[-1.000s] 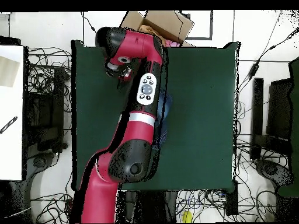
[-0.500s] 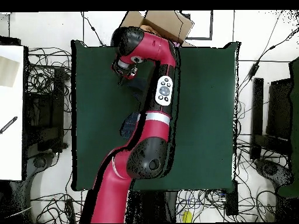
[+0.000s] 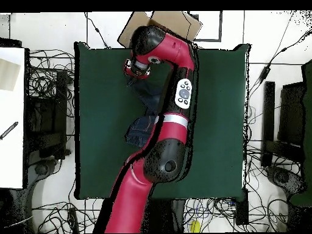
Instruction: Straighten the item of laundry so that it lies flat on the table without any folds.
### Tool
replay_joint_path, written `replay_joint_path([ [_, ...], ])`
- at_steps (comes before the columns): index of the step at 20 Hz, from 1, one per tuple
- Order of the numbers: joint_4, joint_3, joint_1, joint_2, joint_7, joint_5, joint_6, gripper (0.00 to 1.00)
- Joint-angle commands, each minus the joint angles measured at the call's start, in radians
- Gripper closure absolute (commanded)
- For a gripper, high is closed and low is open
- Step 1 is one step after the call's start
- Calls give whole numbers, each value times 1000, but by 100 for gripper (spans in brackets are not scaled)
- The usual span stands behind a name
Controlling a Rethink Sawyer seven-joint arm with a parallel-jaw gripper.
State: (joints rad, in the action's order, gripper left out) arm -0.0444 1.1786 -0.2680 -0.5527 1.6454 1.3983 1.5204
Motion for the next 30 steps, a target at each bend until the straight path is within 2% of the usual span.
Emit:
replay_joint_path([
  [1, 19, 291, -86, -11, -309, 183, -77, 100],
  [9, 12, 487, -162, -2, -454, 366, -38, 100],
  [22, 3, 860, -267, 1, -698, 745, -14, 100],
  [26, 4, 981, -287, 5, -743, 865, 6, 100],
  [30, 4, 1061, -297, 6, -767, 952, 10, 100],
])
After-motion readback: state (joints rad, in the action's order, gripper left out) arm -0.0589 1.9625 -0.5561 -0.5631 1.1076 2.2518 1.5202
